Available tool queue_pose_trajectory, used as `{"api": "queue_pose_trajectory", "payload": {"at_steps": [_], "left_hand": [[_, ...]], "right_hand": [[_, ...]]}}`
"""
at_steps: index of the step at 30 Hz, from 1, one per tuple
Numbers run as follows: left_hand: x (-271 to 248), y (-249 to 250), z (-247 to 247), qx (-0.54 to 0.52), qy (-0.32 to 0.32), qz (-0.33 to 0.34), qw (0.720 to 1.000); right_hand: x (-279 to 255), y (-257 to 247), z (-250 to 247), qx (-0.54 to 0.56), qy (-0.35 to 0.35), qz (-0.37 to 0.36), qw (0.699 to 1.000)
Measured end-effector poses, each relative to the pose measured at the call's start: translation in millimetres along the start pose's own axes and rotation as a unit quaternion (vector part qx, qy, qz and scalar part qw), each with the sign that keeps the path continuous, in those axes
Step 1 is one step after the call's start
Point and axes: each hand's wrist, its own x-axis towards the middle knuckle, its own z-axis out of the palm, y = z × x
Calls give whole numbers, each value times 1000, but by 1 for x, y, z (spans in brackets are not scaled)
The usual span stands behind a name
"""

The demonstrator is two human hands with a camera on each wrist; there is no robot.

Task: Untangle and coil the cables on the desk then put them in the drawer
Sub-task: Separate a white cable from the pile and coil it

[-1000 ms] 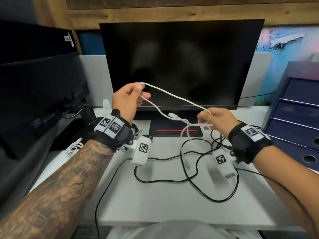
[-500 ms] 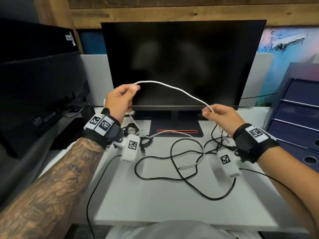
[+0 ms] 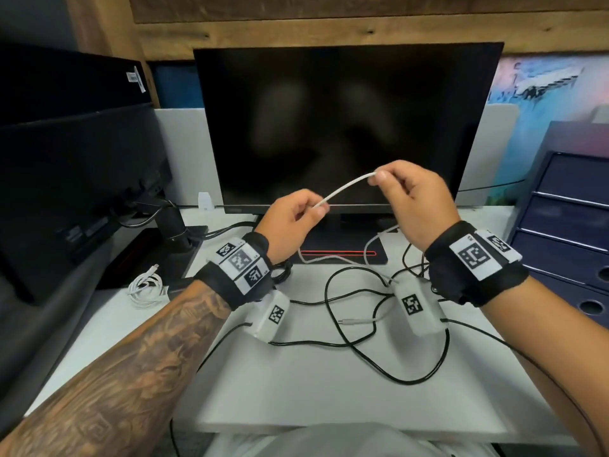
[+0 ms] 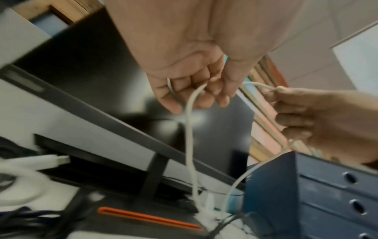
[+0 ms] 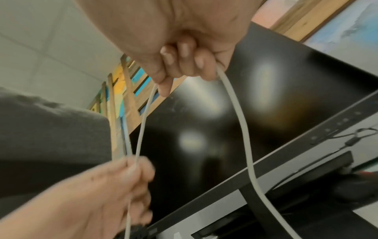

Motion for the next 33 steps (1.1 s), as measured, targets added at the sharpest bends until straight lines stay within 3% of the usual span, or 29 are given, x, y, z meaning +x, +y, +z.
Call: {"api": "queue_pose_trajectory", "payload": {"at_steps": [4,7,10,13,15,17,19,23,27,30,33], "left_hand": [[-1,-29,-7,109,-15,-86,990],[0,-24,-5,24,0,-111,993],[3,-2,0,-30,63,-63,996],[4,14,3,-12,125,9,992],[3,18,6,-7,128,58,990],[0,19,12,-16,113,90,989],[-3,20,15,-35,85,97,991],[-4,17,19,-15,38,110,993],[-3,-11,16,33,13,23,999],[-7,-35,9,35,9,-44,998],[-5,-33,0,-80,40,-107,990]], "right_hand": [[12,17,-13,27,74,55,995],[12,20,-14,-14,54,75,996],[4,11,-8,-171,45,1,984],[-5,-15,-2,-217,44,-179,959],[-6,-23,4,-240,-12,-231,943],[-6,-21,10,-254,-71,-225,938],[-8,-16,9,-222,-92,-192,952],[-6,-16,1,-173,-40,-147,973],[10,-26,-19,-26,83,-124,989],[23,-22,-43,-30,133,-116,984],[25,-2,-46,-78,118,-75,987]]}}
